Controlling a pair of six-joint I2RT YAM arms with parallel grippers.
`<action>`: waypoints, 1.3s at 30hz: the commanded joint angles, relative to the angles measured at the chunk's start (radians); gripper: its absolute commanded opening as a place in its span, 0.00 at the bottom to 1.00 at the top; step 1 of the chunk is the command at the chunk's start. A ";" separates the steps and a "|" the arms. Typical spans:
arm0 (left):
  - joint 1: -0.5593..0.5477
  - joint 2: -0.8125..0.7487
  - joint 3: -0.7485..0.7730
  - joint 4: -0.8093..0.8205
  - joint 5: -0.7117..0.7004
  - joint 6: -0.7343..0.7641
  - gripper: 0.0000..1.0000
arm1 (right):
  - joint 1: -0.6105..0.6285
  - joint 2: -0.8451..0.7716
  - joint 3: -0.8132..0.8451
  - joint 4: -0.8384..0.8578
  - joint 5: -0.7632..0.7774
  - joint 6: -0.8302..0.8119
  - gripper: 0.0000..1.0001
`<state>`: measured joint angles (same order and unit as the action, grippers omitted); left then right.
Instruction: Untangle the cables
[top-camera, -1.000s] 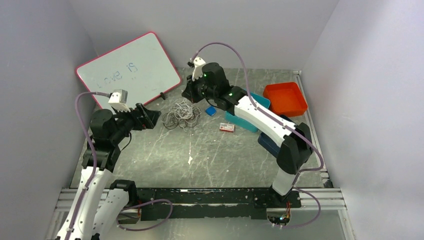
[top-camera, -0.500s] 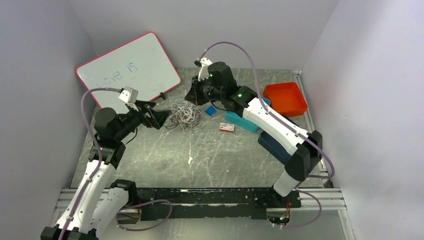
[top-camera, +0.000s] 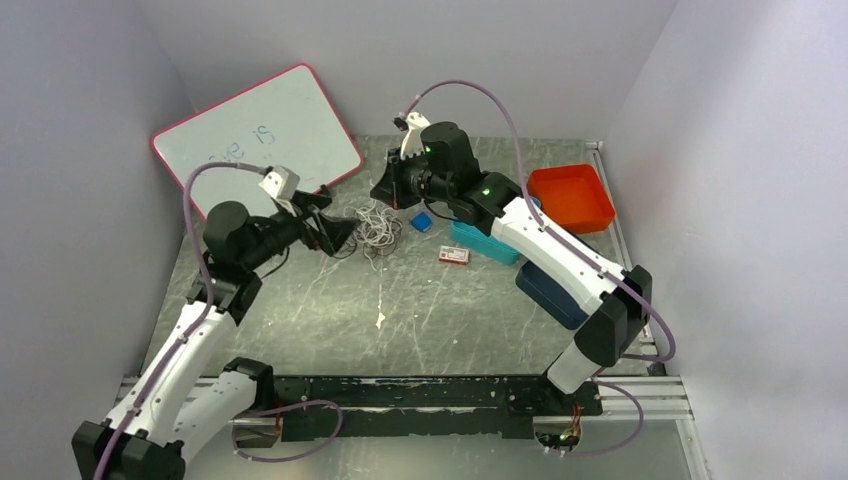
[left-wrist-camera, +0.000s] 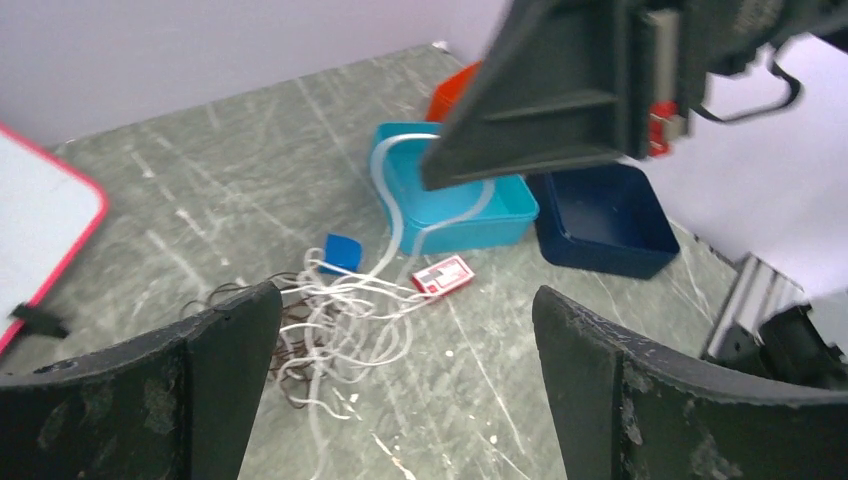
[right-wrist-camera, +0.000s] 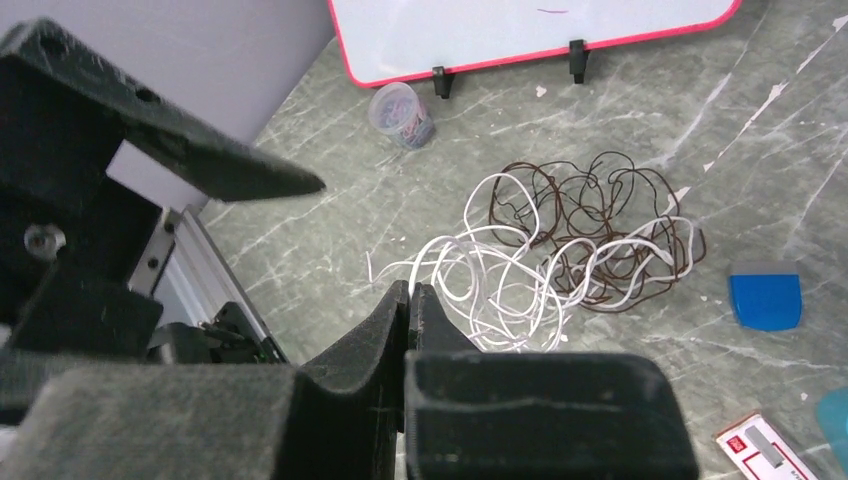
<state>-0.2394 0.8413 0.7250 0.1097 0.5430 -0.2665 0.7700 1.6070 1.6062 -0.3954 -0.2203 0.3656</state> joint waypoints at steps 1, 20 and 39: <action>-0.141 -0.004 0.014 0.074 -0.106 0.080 1.00 | 0.005 -0.040 0.019 -0.003 0.001 0.036 0.00; -0.273 0.181 0.022 0.313 -0.225 0.180 1.00 | 0.004 -0.080 0.029 -0.004 -0.087 0.116 0.00; -0.299 0.319 -0.120 0.537 -0.154 0.015 0.64 | 0.005 -0.156 0.002 0.063 -0.129 0.173 0.00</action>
<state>-0.5320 1.1271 0.6361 0.5331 0.3328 -0.1947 0.7700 1.4948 1.6176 -0.3954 -0.3115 0.5064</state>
